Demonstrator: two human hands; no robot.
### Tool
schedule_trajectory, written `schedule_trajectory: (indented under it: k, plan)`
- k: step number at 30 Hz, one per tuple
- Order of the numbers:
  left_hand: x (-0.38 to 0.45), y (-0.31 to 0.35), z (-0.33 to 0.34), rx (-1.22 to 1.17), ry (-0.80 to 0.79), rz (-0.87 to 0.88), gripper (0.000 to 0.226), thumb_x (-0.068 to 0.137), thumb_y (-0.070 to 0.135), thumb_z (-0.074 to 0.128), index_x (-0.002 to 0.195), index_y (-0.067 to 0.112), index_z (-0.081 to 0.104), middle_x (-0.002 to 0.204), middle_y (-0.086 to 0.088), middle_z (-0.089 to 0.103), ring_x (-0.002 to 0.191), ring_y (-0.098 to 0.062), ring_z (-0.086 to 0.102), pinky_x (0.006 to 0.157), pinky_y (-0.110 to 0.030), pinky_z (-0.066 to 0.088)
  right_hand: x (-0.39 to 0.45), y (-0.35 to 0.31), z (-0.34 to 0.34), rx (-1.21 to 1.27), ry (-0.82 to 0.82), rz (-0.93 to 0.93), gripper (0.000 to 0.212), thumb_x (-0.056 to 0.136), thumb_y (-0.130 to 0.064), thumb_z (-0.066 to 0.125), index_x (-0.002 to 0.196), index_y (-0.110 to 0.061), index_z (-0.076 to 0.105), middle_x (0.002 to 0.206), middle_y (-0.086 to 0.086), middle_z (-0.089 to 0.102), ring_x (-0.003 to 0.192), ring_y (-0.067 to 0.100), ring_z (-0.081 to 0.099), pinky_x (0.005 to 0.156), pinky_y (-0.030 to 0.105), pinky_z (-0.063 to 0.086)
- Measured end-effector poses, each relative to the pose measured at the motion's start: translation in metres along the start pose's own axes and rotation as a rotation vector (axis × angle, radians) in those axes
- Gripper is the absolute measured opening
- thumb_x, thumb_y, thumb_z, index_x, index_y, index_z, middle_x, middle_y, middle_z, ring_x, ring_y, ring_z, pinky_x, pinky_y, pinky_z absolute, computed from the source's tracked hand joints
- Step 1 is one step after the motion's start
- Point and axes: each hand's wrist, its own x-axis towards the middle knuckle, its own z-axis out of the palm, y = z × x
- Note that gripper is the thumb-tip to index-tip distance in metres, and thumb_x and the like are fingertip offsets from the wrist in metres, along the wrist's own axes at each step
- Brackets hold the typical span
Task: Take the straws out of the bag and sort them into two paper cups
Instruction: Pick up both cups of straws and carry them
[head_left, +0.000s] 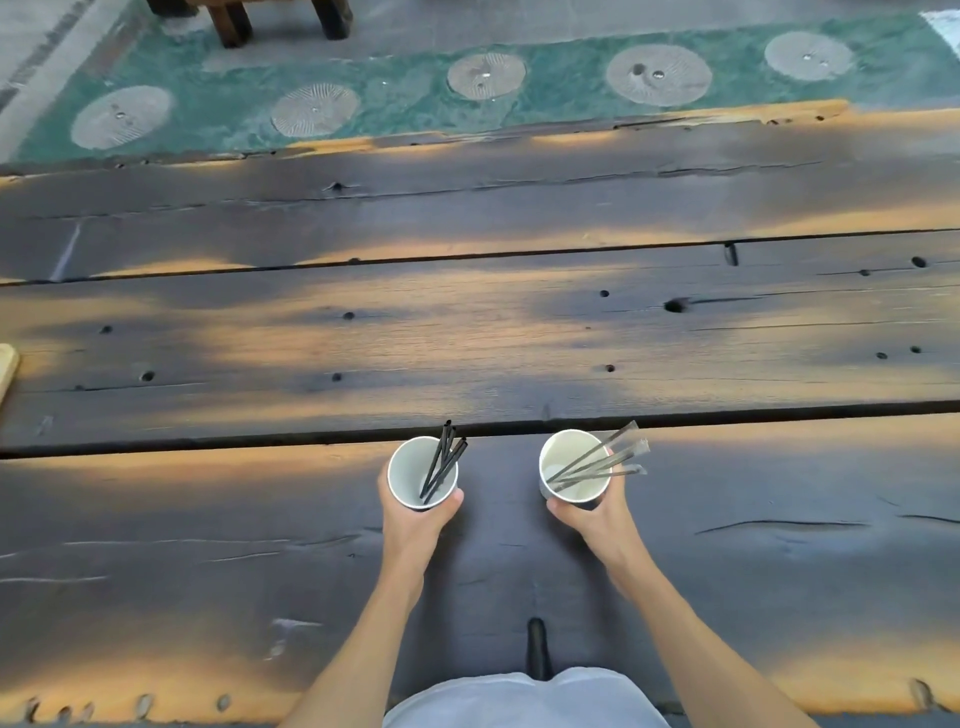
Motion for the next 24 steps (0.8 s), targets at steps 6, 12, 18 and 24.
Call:
schedule_trajectory:
  k: [6, 12, 18, 24]
  plan:
    - [0.007, 0.004, 0.004, 0.019, -0.001, -0.007, 0.076, 0.072, 0.014, 0.088, 0.126, 0.040, 0.042, 0.122, 0.017, 0.060, 0.108, 0.005, 0.058, 0.097, -0.027, 0.046, 0.011, -0.007, -0.003, -0.006, -0.016, -0.009, 0.077, 0.077, -0.014, 0.084, 0.135, -0.034, 0.038, 0.123, -0.008, 0.065, 0.112, 0.003, 0.061, 0.094, 0.024, 0.046]
    - [0.043, 0.029, 0.016, 0.036, -0.004, 0.058, 0.073, 0.069, 0.011, 0.089, 0.127, 0.032, 0.050, 0.122, 0.009, 0.065, 0.111, -0.007, 0.063, 0.097, -0.031, 0.051, 0.038, -0.040, -0.002, 0.034, 0.035, -0.105, 0.069, 0.078, -0.012, 0.083, 0.129, -0.036, 0.044, 0.118, -0.007, 0.068, 0.113, 0.012, 0.063, 0.097, 0.034, 0.050]
    - [0.098, 0.078, 0.041, 0.003, 0.007, 0.122, 0.069, 0.071, 0.008, 0.087, 0.125, 0.029, 0.049, 0.116, 0.014, 0.064, 0.100, 0.011, 0.061, 0.089, -0.021, 0.048, 0.094, -0.102, 0.004, 0.055, 0.097, -0.219, 0.073, 0.074, -0.009, 0.083, 0.131, -0.027, 0.043, 0.107, -0.021, 0.068, 0.104, 0.001, 0.063, 0.082, 0.016, 0.052]
    - [0.173, 0.127, 0.072, -0.022, 0.020, 0.207, 0.072, 0.069, 0.006, 0.088, 0.127, 0.022, 0.049, 0.116, 0.012, 0.064, 0.098, 0.011, 0.061, 0.081, -0.008, 0.046, 0.171, -0.157, 0.017, 0.031, 0.134, -0.298, 0.073, 0.068, -0.011, 0.085, 0.129, -0.019, 0.047, 0.118, -0.002, 0.067, 0.110, 0.012, 0.064, 0.097, 0.036, 0.052]
